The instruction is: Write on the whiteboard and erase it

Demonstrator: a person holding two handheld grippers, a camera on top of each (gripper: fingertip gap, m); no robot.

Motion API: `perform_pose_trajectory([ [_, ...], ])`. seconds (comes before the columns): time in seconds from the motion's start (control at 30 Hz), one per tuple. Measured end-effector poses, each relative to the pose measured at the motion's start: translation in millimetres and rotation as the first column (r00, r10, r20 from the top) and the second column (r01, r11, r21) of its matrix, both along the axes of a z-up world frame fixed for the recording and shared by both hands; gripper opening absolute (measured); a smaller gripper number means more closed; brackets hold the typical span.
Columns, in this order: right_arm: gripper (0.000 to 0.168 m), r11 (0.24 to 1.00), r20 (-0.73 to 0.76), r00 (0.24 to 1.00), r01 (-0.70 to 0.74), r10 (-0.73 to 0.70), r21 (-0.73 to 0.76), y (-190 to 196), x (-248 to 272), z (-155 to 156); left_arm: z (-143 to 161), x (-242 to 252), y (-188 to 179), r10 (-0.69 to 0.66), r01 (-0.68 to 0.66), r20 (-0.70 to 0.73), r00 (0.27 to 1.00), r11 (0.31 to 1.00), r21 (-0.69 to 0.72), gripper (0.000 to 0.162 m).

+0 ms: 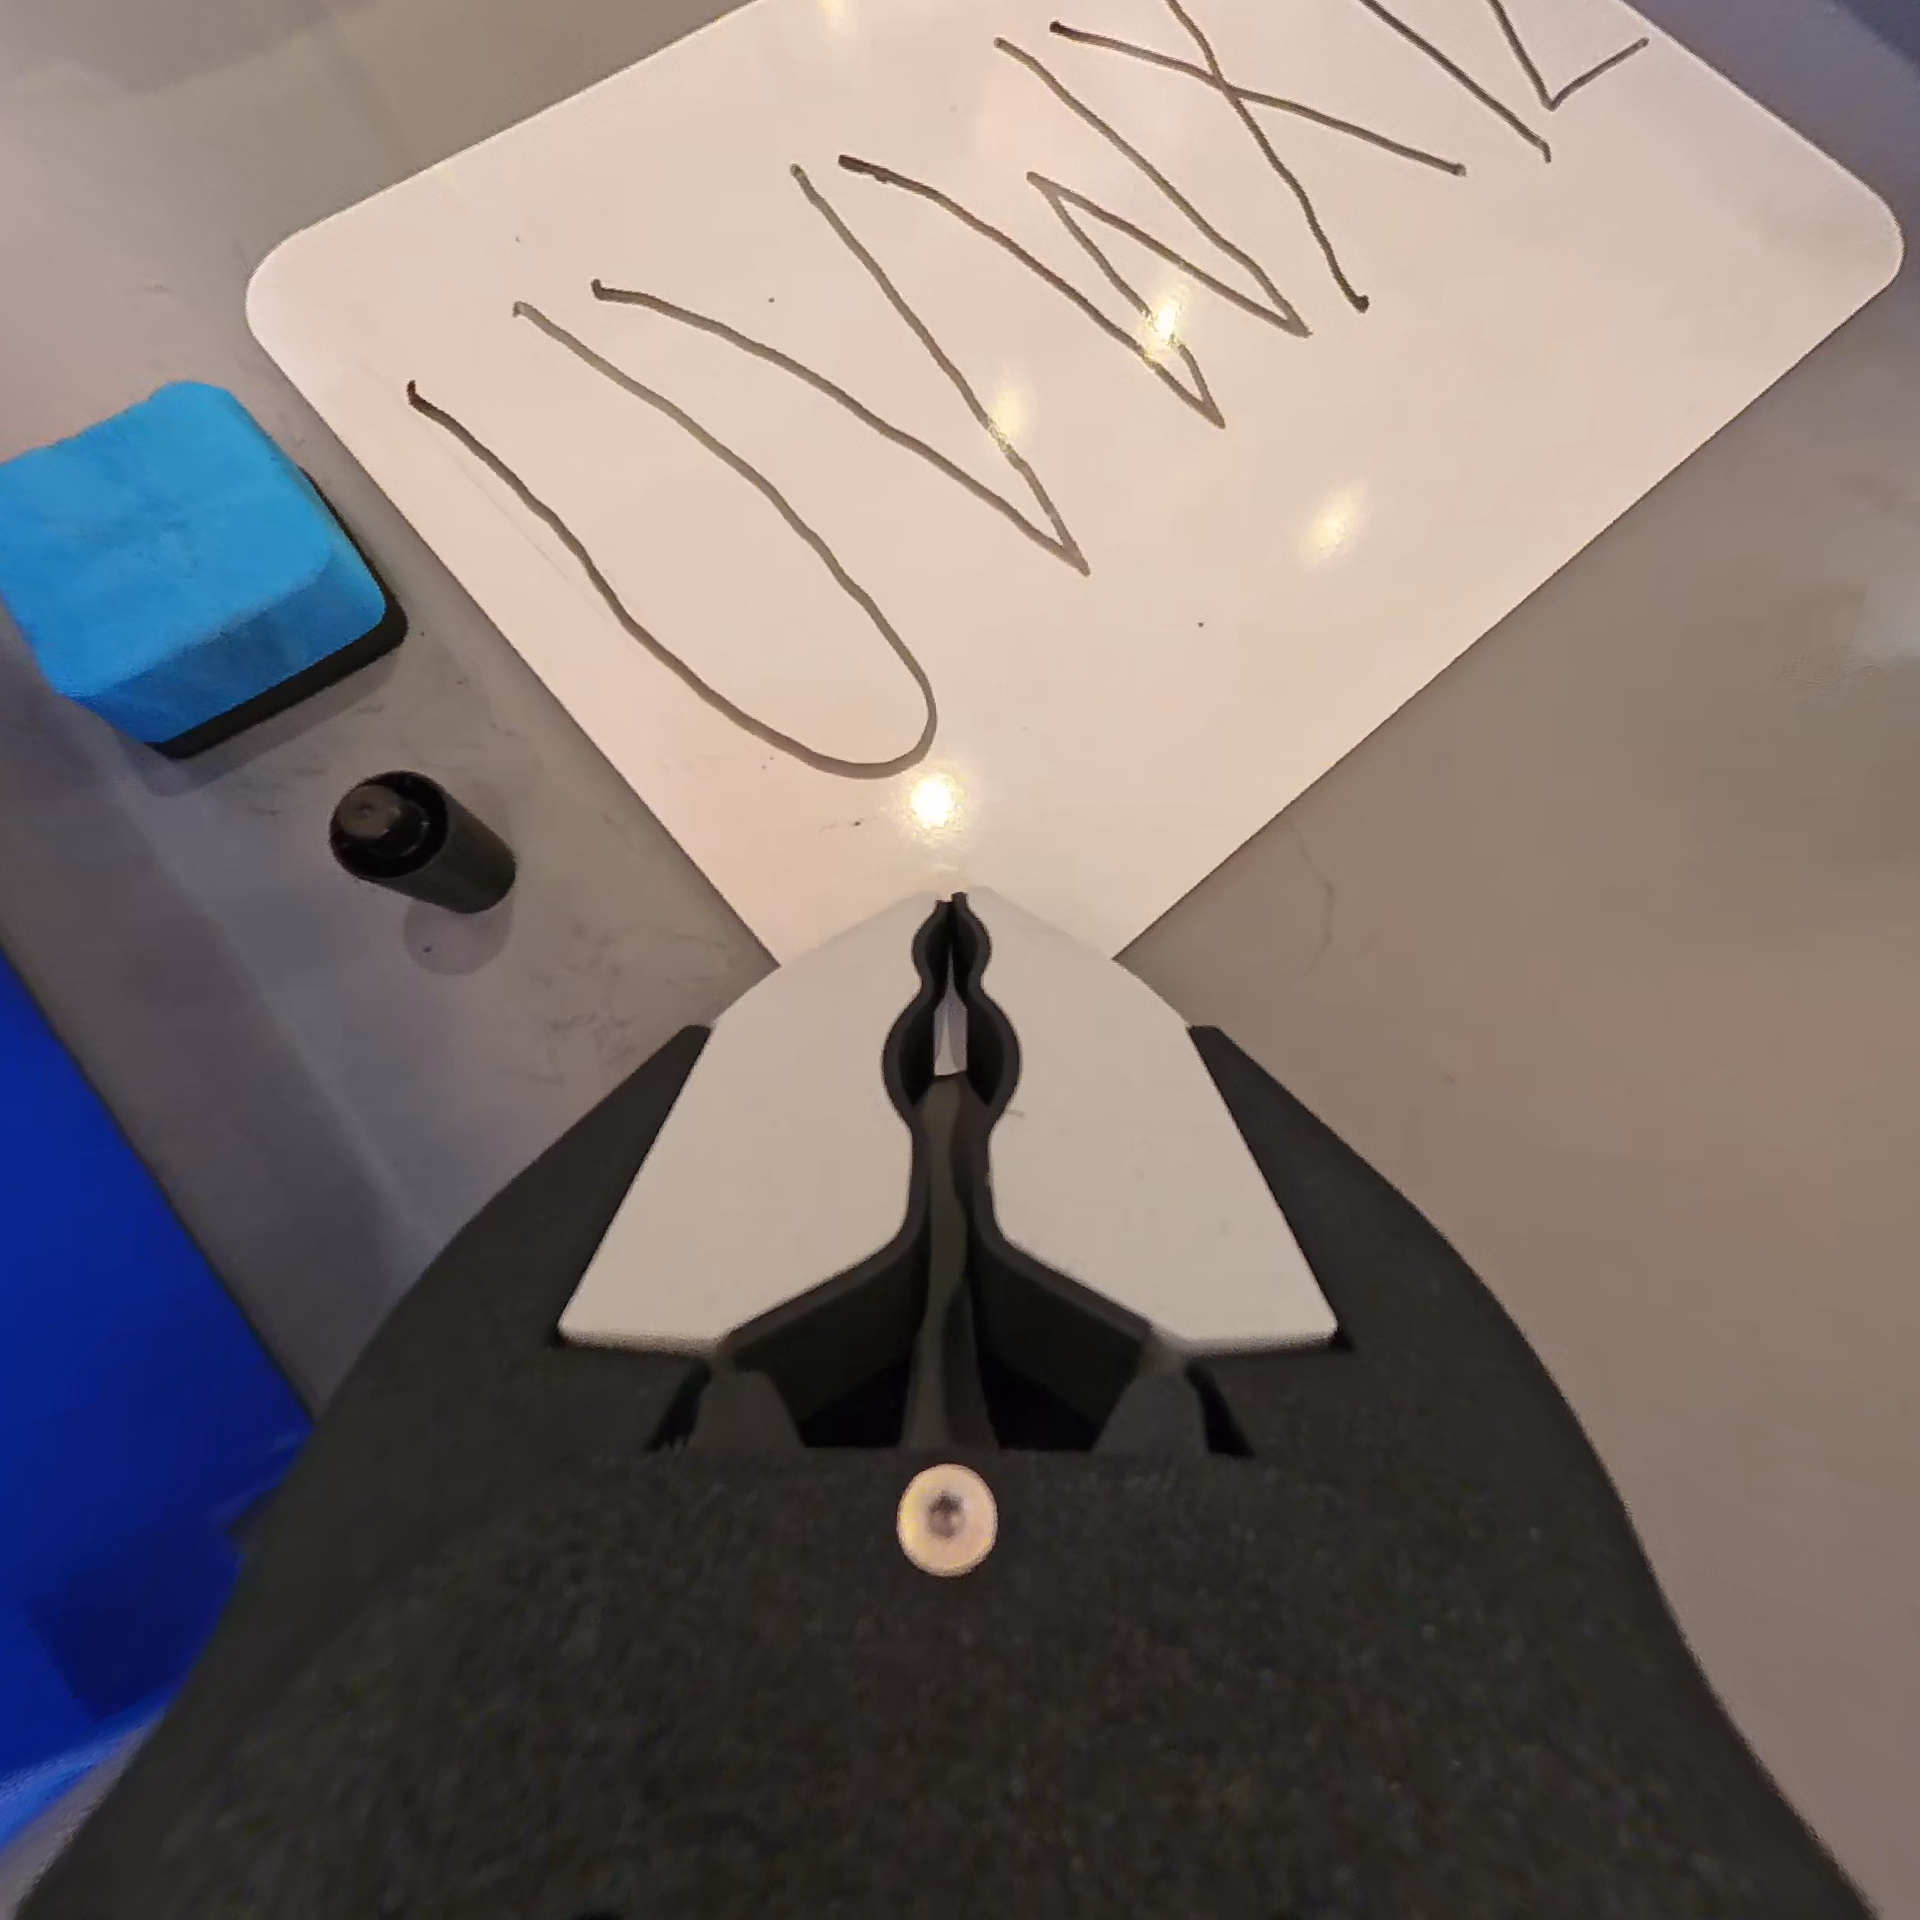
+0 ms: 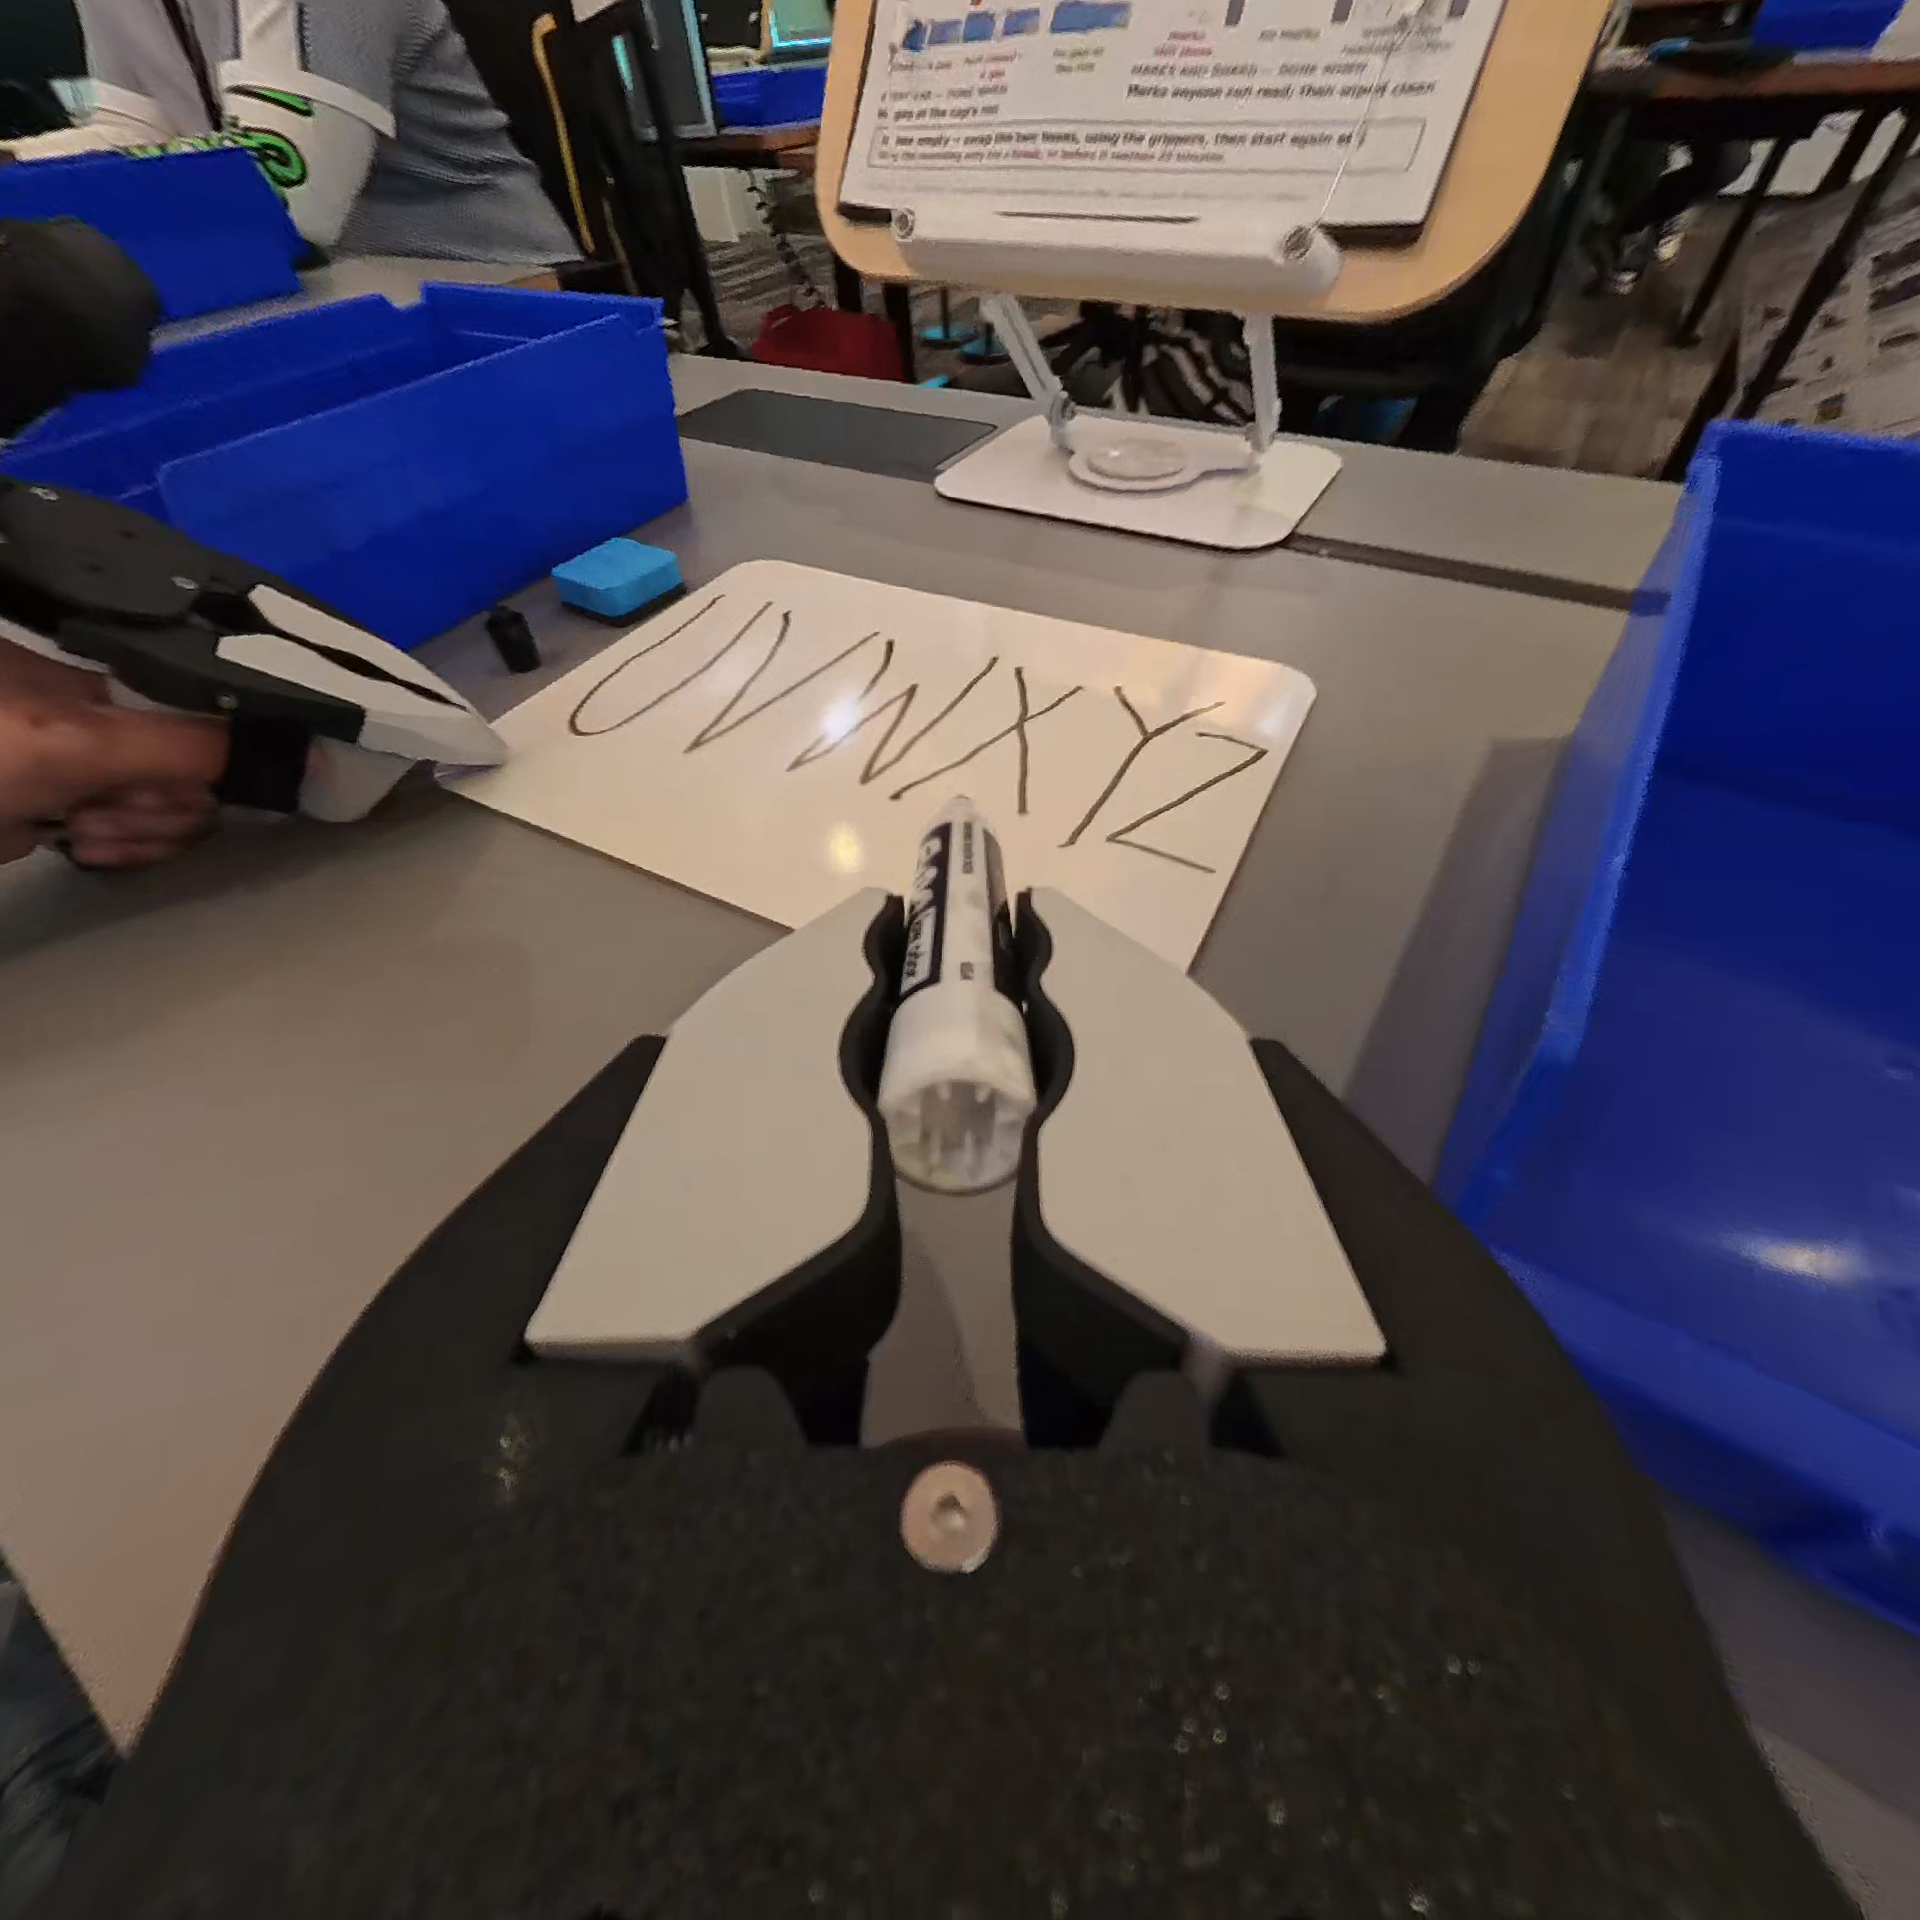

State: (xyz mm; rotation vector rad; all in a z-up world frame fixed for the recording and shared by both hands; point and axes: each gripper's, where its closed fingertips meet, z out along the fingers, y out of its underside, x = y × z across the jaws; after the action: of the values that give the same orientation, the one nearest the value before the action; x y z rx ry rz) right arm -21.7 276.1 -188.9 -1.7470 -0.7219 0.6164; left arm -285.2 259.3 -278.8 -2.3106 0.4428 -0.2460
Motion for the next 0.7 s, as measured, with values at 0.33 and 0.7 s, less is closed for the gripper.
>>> perform_pose_trajectory([
  [0.33, 0.020, 0.998, -0.030, 0.999, -0.047, 0.045, -0.051, 2, 9, -14, 0, -4, 2, 0.033, -0.033, 0.017, 0.999, 0.999, -0.004, 0.000],
  [0.7, 0.020, 0.994, -0.042, 0.997, -0.069, 0.066, -0.083, 3, 9, -18, 0, -5, 3, 0.040, -0.040, 0.029, 0.999, 0.999, -0.007, 0.000],
])
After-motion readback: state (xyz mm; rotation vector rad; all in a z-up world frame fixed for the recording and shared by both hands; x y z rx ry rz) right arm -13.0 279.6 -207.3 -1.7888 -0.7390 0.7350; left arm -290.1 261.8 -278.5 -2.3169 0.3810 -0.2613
